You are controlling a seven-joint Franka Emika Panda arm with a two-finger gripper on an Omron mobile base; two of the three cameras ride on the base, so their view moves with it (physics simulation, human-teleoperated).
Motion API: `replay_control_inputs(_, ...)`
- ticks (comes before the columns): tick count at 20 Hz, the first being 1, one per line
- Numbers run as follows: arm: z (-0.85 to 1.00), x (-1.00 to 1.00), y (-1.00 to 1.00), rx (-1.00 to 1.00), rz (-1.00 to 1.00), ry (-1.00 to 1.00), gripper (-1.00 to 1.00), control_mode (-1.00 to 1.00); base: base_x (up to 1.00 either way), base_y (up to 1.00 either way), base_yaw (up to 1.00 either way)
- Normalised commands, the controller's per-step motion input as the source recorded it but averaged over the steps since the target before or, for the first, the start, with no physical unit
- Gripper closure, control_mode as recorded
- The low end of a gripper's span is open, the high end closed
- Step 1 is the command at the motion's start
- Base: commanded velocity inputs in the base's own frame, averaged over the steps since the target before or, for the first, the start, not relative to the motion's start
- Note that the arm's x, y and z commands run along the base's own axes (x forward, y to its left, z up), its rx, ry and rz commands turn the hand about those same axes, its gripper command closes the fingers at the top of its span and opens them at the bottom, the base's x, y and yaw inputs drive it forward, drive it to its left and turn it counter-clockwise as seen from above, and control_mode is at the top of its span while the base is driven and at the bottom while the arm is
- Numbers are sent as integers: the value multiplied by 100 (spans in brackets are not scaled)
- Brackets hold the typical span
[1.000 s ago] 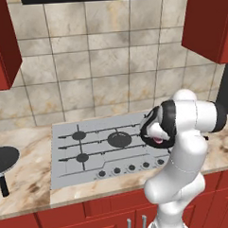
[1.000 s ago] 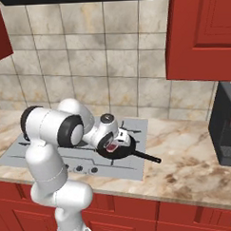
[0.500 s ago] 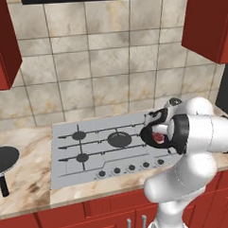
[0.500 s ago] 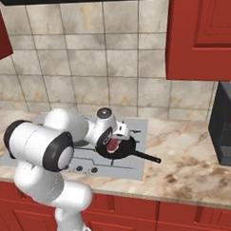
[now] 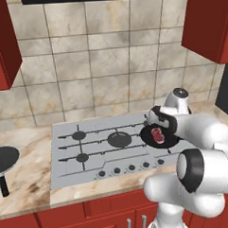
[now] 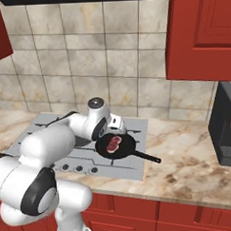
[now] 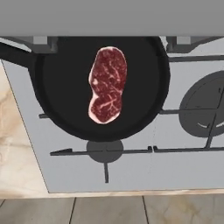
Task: Place both pans onto different burners. Then place the garlic and the steak on different pans.
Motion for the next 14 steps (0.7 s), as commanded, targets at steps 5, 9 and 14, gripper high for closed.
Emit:
replay_control_inputs(5, 30, -42, 22, -2, 0, 14, -100, -100, 0, 0, 0)
replay_control_inputs(9, 5, -54, 1, 0, 0, 8, -100, -100, 0, 0, 0)
replay_control_inputs(14, 0, -38, 0, 0, 0, 1, -100, -100, 0, 0, 0)
